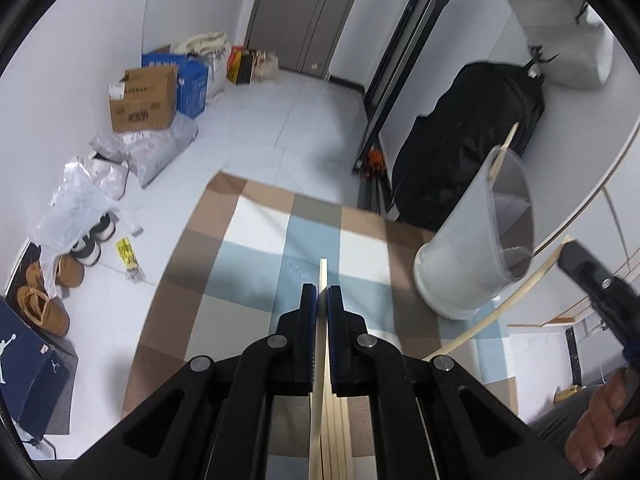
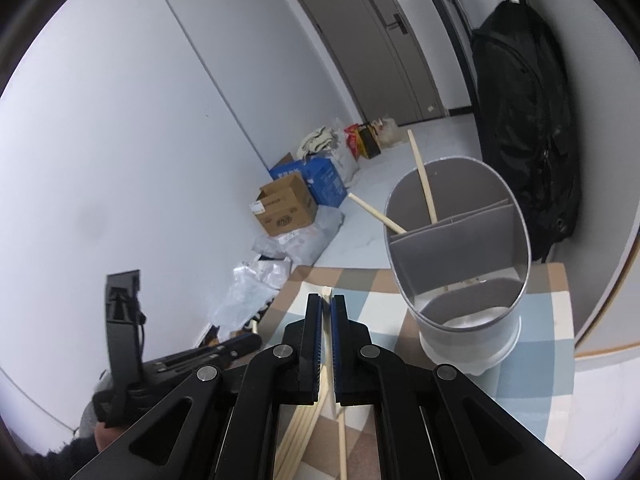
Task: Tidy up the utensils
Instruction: 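Lift both held chopsticks and carry them over the utensil holder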
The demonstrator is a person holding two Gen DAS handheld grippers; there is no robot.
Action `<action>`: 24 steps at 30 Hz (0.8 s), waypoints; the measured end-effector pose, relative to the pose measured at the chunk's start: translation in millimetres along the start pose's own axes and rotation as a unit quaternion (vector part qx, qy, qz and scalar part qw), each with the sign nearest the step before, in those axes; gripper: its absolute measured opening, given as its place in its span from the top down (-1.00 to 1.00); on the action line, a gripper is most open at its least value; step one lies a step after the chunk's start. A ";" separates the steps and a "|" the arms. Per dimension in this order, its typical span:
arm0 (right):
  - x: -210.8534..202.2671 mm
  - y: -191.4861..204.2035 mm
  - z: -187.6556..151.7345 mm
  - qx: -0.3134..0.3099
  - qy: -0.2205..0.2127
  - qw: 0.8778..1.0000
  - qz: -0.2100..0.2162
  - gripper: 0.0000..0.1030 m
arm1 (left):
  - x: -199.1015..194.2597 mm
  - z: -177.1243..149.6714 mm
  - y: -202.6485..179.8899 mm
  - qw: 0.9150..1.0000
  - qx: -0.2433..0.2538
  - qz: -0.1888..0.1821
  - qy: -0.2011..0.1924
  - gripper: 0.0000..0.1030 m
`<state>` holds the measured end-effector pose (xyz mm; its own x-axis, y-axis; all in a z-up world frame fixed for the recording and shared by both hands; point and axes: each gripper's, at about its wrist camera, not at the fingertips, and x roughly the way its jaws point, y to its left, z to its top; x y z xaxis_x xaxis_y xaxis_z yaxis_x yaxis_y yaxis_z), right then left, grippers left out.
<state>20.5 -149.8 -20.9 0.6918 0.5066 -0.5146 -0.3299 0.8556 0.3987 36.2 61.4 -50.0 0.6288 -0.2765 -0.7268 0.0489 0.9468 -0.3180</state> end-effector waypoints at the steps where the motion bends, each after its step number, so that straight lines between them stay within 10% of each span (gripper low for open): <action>1: -3.8 2.4 -1.3 -0.004 -0.004 1.000 -0.001 0.93 | -3.7 0.9 0.9 1.000 0.001 -0.001 -0.006 0.99; 24: -69.9 25.2 34.8 -0.023 -0.074 0.997 -0.018 0.93 | -80.4 33.2 -58.5 0.990 0.056 -0.071 -0.111 0.99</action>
<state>-13.8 -167.3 51.5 0.7902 0.4565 -0.4089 -0.3291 0.8789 0.3453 8.5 33.7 47.2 0.7641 -0.3766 -0.5237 0.2266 0.9168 -0.3288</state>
